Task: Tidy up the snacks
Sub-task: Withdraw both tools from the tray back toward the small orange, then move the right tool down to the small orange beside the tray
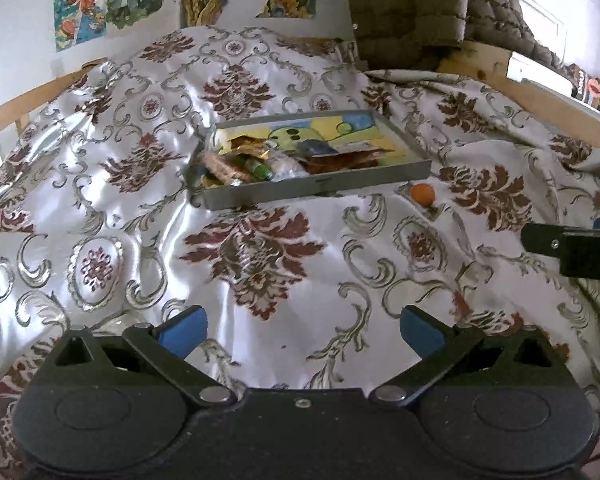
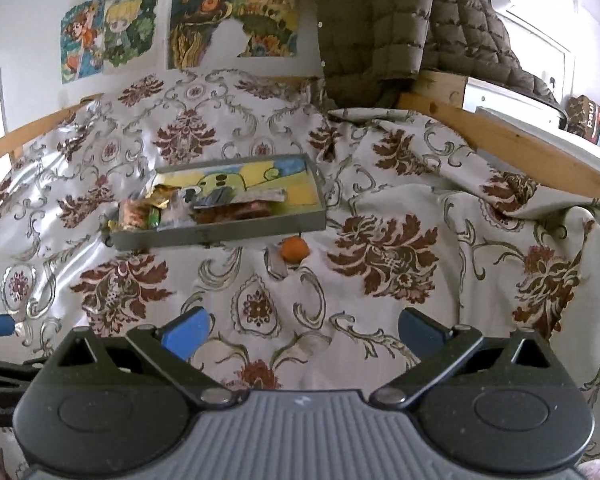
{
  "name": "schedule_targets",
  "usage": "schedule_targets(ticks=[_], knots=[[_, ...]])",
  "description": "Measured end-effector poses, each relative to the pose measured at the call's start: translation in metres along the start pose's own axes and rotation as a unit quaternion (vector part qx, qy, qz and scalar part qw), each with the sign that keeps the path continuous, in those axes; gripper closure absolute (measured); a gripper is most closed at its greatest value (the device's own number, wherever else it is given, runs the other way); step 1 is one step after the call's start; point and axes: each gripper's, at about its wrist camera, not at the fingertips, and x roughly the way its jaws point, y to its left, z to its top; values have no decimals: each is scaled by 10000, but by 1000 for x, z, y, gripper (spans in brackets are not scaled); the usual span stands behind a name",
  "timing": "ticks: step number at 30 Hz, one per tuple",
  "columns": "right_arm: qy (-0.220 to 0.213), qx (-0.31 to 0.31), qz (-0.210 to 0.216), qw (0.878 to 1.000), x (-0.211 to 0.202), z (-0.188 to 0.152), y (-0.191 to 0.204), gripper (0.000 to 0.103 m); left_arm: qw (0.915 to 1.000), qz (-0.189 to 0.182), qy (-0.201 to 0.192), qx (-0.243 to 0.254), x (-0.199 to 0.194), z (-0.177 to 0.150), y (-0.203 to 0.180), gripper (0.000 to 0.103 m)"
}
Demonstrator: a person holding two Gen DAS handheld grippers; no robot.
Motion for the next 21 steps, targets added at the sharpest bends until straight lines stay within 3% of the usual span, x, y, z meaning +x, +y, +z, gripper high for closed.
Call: schedule_targets(ticks=[13,21], knots=[[436,-158,18,9989,16,-2,5,0,9988,320,63,-358,12,0,8,1],[753,359,131,9964,38,2,-11,0,9976,165,-188,-645,21,1,5,1]])
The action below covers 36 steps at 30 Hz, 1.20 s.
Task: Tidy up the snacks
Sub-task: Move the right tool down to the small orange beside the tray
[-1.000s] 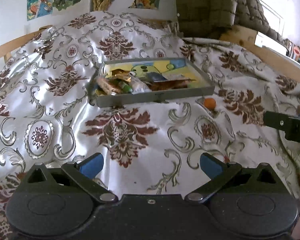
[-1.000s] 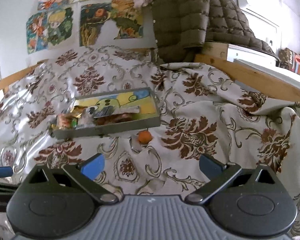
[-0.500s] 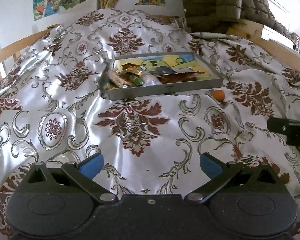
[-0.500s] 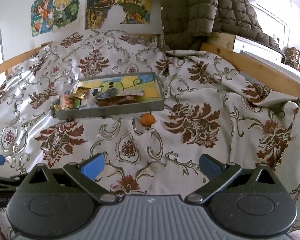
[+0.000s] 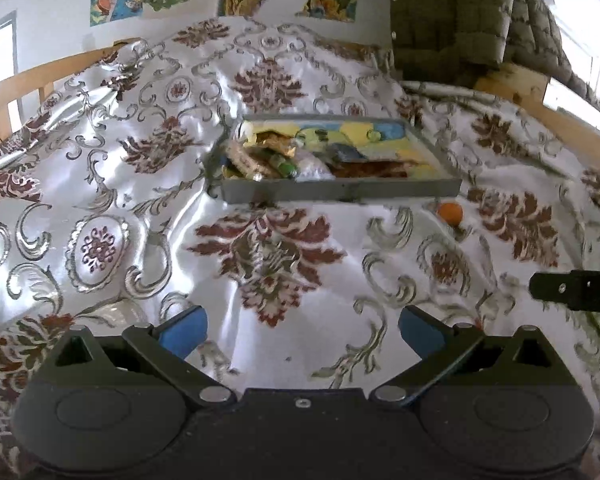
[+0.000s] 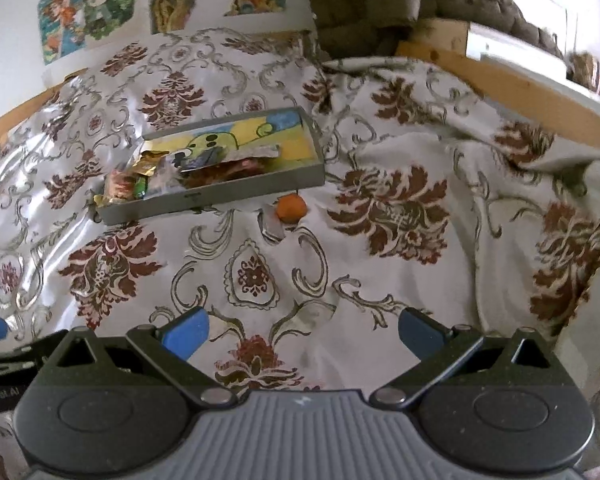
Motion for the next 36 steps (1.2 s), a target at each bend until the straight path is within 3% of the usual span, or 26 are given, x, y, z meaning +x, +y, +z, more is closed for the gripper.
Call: schedule_targets(ticks=[8,15,20,24,36], knots=[[292,576,322,9974,23,14,-21,0,9990,-126,-430,15,14,5,-11,1],[184,391,382,9983,34,34,-24,0,9990,-321,-312,22,36,6,-15,1],[435,324,625,9966,56,47,-27,0,9977,-641,-192,-87,49,5,-16,1],[477,225,664,9964,74,55,-32,0,9966,-756,-307,131,60,8,-26,1],[-230,-305,878,9954,97,88,-43,0,9861,-1455,-734,322,102,28,-48,1]])
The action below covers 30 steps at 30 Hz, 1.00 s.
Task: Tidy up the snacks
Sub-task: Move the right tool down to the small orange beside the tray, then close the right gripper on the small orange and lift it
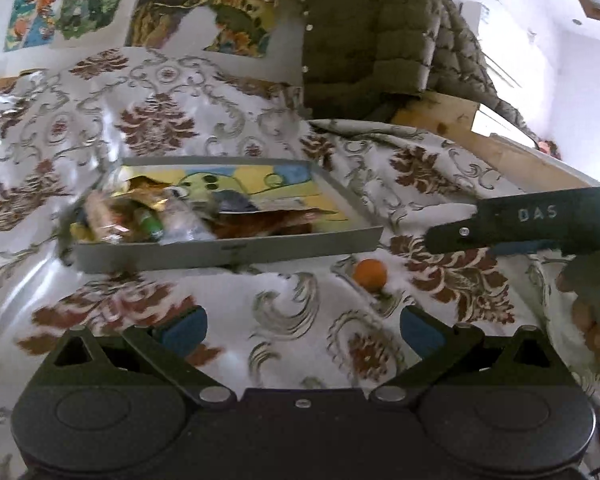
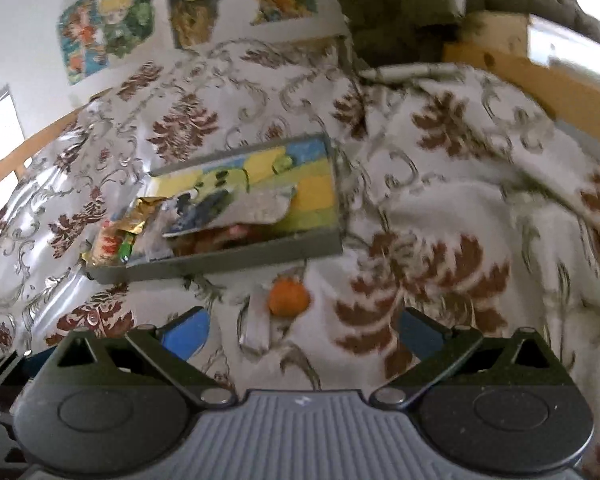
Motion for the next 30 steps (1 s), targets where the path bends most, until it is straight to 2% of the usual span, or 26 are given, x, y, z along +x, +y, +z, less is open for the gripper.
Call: schedule_targets(ticks=[5,10,12,17,21,24,28,30], knots=[[-218,-653,-51,9976,15,10,5,0,9993,-302,-3,217,25,5,-8,1],[-104,-496,-147,9986,34,12,-6,1,9972,-585,-81,461,47,10,-17,1],[-53,-347,-144,9993,40,12,-11,5,9961,-713,-97,507,53,12,-18,1],[-54,34,207,9998,52,15,-20,18,9930,-1037,-213,519,59,13,-21,1],[24,133,564,9983,61,16,-19,21,9893,-1360,-261,470,62,14,-26,1],[115,55,664,9977,69,16,-15,28,9859,-1553,-199,586,69,13,-33,6],[303,4,749,9967,76,15,-12,46,9851,-1629,-2,557,78,7,-37,17],[382,42,789,9961,80,15,-14,47,9847,-1660,67,518,82,4,-38,19]])
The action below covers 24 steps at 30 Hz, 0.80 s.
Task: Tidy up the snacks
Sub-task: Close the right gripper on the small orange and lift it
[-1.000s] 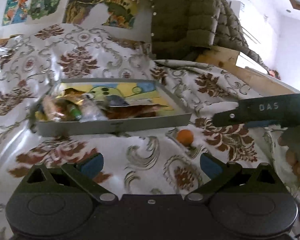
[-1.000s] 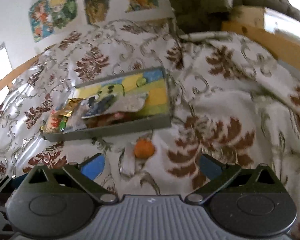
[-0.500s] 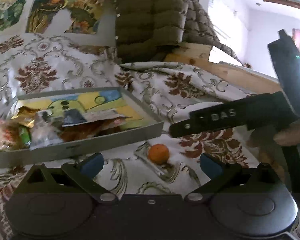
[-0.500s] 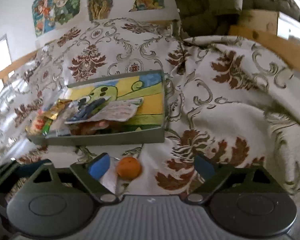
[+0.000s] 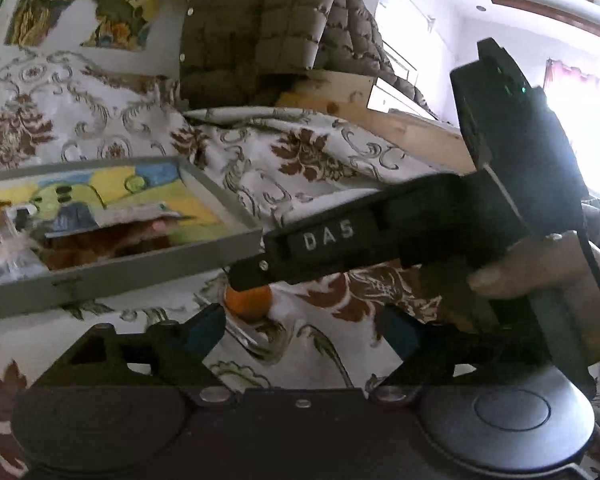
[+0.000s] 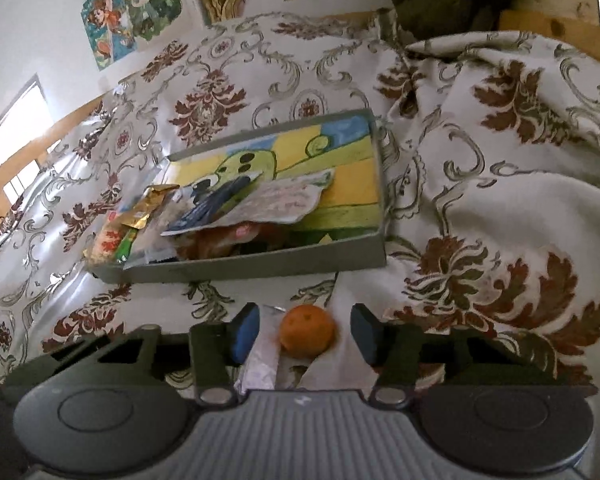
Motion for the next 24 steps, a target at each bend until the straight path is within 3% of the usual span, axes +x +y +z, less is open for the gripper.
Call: schedule_targets(ticks=[6,11,14,19,22,24], knots=[[162,138,118,9997,15,0,-4,47,9981,98,354,-493,16,-2,13,25],[361,185,94,9991,28,-2,-6,52,9909,119,545,-1224,22,-7,35,38],[466,302,78,9984,33,-3,-11,60,9873,77,568,-1483,23,-8,43,45],[557,557,124,9968,35,0,-19,63,9816,36,585,-1818,27,-3,51,62],[580,598,98,9965,36,0,-20,63,9738,-59,610,-2191,31,-3,60,67],[585,645,94,9962,36,0,-21,63,9623,-163,645,-2637,33,-4,70,74]])
